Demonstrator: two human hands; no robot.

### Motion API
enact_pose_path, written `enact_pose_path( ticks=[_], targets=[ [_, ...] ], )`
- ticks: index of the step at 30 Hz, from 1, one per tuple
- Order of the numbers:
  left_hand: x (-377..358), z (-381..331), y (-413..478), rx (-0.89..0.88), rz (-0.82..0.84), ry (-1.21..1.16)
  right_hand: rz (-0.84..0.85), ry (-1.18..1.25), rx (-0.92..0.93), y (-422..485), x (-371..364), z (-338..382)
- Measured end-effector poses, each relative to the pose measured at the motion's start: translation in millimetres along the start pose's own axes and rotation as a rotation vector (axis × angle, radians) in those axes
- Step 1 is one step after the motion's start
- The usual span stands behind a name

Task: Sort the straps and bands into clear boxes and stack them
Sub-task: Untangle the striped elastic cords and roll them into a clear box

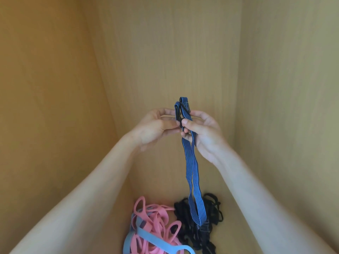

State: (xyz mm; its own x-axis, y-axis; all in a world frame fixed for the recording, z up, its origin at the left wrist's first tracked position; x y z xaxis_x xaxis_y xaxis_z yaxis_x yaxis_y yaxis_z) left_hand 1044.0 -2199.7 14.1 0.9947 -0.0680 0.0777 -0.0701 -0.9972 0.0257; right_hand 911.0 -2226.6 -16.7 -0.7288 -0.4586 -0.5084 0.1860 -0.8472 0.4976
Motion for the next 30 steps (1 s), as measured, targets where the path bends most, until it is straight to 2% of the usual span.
enact_pose_path(
  ticks=[4, 12, 22, 26, 30],
  targets=[
    [-3, 3, -2, -0.034, 0.056, -0.047, -0.012, 0.004, 0.002, -1, 1, 0],
    [0, 2, 1, -0.062, 0.029, -0.018, 0.017, 0.045, 0.005, 2, 7, -2],
    [3, -12, 4, -0.018, -0.061, -0.160, 0.009, 0.038, -0.006, 4, 12, 0],
    [-2, -8, 7, 0.042, -0.106, -0.294, 0.017, 0.001, 0.011, 4, 7, -2],
    [-15, -7, 5, 0.077, -0.035, -0.323, 0.015, -0.173, 0.072, 5, 6, -1]
  ],
)
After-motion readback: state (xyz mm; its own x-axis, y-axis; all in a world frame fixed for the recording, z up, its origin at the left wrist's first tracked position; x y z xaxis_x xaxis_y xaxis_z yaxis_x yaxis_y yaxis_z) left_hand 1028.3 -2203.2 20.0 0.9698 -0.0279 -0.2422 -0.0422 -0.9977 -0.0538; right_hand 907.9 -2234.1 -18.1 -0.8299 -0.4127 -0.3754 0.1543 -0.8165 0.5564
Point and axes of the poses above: each hand's wrist, its own y-axis towards the middle knuckle, its own x-axis out of the back of the hand, z = x × y, the point moved 6 cm from there along y, towards the middle knuckle, and after that the axes turned 13 degrees about x, right-handed, at the moved point
